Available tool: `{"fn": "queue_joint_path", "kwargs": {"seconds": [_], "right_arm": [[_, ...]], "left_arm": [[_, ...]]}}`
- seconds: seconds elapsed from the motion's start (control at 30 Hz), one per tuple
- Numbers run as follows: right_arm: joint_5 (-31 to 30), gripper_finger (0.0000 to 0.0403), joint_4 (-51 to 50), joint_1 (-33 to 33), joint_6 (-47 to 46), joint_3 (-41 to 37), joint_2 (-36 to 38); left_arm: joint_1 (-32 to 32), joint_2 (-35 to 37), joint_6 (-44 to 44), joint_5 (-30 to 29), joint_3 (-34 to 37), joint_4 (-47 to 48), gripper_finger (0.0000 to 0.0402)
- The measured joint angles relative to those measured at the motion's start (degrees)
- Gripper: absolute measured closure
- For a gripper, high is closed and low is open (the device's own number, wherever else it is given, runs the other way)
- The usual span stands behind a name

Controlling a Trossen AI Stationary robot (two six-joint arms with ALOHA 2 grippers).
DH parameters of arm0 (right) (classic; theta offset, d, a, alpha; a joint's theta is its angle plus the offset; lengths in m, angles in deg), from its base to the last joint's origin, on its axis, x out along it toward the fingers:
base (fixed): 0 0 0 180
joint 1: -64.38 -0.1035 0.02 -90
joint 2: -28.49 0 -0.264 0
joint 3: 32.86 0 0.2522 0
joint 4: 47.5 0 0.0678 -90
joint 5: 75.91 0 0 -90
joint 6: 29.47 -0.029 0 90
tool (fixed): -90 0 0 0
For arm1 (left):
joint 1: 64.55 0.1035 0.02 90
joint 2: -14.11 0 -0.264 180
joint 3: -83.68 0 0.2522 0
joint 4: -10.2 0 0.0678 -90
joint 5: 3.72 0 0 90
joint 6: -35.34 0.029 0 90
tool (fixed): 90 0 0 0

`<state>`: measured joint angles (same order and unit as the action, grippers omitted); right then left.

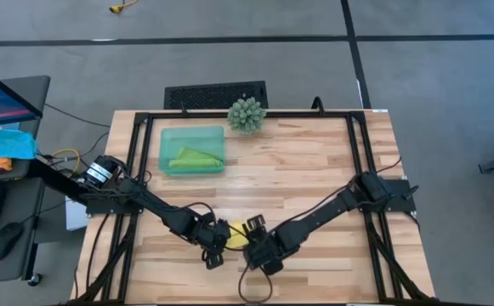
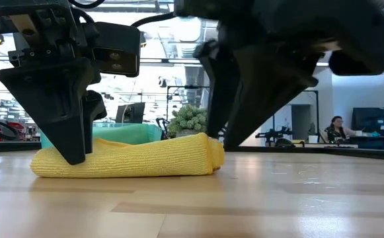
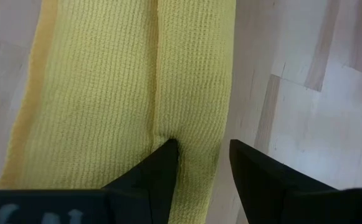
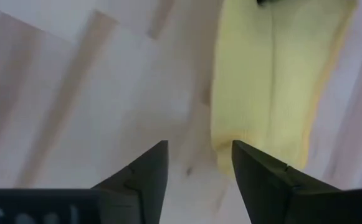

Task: Roll microfiber towels into tight, uniform cylinder then place into a basket
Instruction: Roll the yellow towel

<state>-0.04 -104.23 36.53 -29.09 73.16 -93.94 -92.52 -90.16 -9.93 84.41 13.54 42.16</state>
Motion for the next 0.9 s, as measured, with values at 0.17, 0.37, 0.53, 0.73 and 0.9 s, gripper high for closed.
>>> {"fn": "queue_joint_path", "kwargs": {"seconds": [0.17,0.37,0.53,0.73,0.9], "right_arm": [[-1.16,0.0207,5.11,-1.13,3.42,-1.02,0.09],[-2.18,0.0211,6.31,0.06,3.78,-1.03,0.17],[-0.23,0.0212,7.98,0.97,4.76,-1.8,-1.39],[-1.61,0.0217,8.75,1.42,5.47,-1.53,-4.17],[-2.78,0.0222,8.21,2.66,2.26,-1.31,-5.28]], "left_arm": [[0.0,0.0,0.0,0.0,0.0,0.0,0.0255],[0.03,0.0,-0.02,0.01,0.03,0.0,0.0255],[0.04,0.0,-0.09,0.03,0.03,0.0,0.0255],[0.02,0.0,0.24,0.11,0.03,0.04,0.0255],[0.0,0.0,0.4,0.33,0.03,0.13,0.0255]]}}
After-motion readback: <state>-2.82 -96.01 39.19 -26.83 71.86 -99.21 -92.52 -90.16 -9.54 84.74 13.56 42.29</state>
